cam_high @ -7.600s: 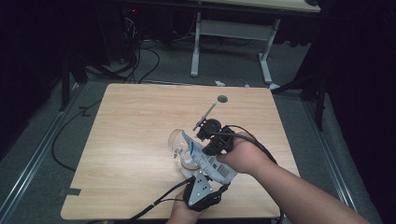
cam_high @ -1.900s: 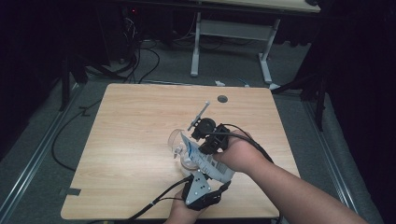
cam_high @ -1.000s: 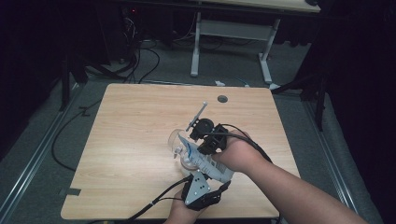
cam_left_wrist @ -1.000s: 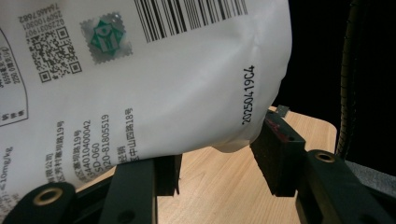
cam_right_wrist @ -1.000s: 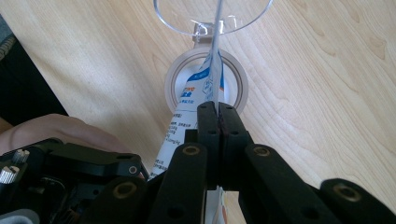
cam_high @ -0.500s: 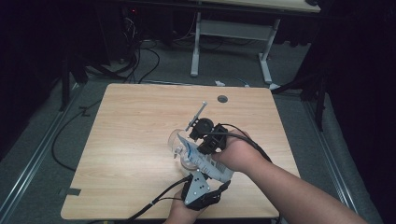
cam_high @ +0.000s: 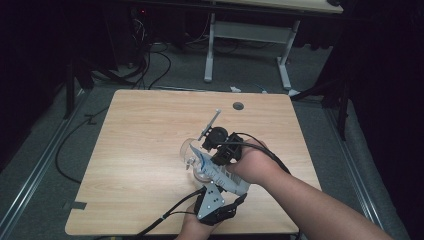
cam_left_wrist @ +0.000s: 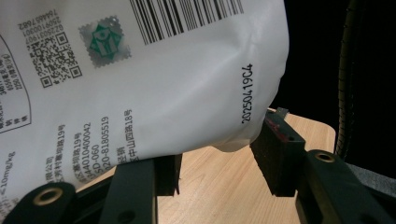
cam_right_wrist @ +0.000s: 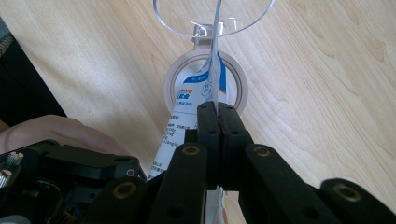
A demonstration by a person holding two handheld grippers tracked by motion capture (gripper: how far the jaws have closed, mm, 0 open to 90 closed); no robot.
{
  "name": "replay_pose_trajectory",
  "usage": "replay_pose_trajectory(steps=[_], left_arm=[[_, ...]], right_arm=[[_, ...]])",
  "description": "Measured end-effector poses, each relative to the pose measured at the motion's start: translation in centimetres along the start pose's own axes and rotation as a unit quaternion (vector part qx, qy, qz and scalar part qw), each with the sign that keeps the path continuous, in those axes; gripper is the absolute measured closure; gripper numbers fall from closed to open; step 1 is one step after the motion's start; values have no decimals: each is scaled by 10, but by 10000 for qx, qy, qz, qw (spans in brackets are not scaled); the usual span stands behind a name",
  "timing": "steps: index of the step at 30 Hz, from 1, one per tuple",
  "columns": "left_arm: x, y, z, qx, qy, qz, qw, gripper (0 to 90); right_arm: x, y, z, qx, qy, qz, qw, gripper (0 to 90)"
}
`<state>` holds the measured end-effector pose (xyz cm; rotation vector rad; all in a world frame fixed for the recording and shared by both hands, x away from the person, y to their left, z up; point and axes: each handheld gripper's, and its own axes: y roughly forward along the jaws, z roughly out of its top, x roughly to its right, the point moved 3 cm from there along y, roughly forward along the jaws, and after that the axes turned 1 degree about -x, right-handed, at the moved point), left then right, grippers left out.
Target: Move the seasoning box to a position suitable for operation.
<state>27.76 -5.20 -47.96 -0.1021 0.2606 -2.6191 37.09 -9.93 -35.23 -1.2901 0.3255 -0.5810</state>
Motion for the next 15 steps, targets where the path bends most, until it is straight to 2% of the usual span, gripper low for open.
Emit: replay_pose_trajectory(steps=[15], left_arm=[[0,0,0,8,1,-2,10000,550]], right_arm=[[-1,2,1,-16,-23,-17,10000,895]])
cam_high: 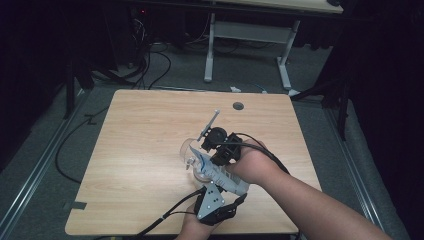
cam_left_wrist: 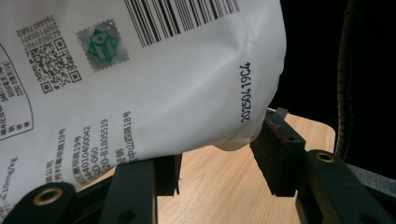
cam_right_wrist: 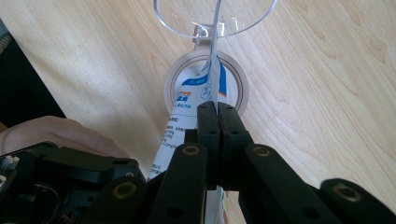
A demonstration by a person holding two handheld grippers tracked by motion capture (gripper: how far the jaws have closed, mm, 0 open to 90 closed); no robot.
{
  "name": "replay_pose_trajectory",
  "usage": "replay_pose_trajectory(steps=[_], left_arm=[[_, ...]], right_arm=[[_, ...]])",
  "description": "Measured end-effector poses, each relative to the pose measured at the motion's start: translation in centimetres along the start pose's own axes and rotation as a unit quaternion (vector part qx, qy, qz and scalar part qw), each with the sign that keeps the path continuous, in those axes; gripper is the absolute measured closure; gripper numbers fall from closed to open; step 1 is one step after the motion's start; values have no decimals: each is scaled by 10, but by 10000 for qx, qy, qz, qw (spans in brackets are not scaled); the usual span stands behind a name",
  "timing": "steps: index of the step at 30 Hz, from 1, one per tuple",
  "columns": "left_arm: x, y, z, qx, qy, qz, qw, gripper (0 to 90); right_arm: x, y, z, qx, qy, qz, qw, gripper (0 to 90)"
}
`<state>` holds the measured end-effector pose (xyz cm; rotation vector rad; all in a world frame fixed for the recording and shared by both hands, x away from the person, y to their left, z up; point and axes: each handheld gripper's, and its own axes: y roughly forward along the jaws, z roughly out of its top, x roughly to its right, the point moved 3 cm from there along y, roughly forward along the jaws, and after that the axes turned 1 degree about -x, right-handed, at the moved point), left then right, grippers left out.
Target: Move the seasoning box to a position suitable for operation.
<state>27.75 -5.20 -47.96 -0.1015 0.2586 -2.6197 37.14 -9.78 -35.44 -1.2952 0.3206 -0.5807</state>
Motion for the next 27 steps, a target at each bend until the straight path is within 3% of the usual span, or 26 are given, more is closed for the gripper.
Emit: replay_pose_trajectory(steps=[27], left_arm=[[2,0,-5,-43,118,-4,9999,551]], right_arm=[[1,-3,-6,59,31,1,10000,895]])
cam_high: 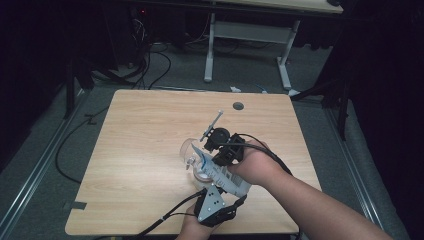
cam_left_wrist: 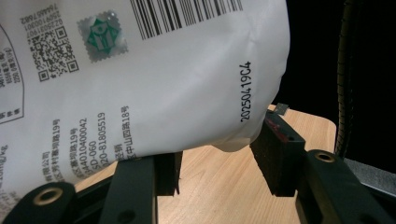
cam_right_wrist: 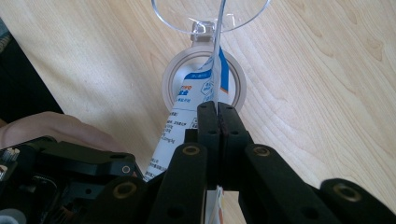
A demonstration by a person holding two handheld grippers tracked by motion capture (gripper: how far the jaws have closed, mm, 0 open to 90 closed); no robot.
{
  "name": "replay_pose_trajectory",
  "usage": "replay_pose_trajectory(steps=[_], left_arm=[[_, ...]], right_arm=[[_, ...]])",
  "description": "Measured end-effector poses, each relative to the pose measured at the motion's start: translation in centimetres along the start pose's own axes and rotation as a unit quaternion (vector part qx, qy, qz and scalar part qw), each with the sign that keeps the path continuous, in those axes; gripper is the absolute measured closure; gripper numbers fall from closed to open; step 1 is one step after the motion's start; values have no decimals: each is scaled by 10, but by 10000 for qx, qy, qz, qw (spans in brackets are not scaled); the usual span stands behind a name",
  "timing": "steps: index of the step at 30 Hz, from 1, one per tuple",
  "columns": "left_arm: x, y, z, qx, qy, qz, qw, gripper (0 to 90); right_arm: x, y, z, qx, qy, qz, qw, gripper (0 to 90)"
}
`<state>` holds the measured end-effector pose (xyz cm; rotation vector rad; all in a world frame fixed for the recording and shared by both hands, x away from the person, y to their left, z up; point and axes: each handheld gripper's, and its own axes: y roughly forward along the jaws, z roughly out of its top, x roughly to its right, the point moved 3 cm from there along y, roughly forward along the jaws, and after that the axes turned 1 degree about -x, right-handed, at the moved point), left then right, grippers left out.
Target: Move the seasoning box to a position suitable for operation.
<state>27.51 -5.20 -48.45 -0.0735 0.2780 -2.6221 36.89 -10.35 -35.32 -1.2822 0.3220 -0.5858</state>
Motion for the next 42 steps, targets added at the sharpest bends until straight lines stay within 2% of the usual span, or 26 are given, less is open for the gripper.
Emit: replay_pose_trajectory(steps=[42], left_arm=[[-2,-2,-24,-279,127,28,9995,549]], right_arm=[[-1,0,-12,-50,79,74,9999,895]])
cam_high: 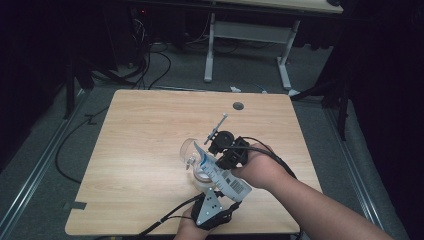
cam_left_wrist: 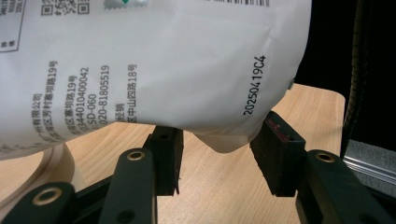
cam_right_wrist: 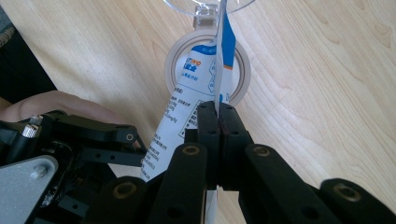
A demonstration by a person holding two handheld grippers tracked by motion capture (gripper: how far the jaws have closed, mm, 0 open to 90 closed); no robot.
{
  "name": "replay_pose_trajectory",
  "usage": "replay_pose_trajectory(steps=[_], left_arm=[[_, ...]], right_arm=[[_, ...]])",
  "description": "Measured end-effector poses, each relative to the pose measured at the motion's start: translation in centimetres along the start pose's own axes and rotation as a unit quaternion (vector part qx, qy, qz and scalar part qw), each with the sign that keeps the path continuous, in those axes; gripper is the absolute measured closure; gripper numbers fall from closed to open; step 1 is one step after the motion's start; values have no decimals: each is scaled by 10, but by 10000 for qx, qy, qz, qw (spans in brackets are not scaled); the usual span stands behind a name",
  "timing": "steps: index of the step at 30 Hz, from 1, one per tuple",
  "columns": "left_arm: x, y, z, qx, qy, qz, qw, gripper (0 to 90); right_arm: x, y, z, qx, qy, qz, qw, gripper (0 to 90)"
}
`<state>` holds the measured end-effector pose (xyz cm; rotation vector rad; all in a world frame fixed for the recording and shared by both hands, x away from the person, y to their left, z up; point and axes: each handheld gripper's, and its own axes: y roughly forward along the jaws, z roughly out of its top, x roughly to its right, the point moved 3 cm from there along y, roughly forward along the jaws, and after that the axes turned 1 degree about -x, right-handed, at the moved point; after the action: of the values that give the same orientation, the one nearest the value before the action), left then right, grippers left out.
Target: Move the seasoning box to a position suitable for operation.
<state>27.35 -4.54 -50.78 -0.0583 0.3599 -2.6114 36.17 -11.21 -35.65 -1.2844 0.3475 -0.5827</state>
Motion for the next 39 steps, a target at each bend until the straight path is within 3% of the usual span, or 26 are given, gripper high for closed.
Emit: replay_pose_trajectory(steps=[39], left_arm=[[-10,11,-22,-359,-75,169,9992,548]], right_arm=[[2,2,-9,-106,63,28,9999,894]])
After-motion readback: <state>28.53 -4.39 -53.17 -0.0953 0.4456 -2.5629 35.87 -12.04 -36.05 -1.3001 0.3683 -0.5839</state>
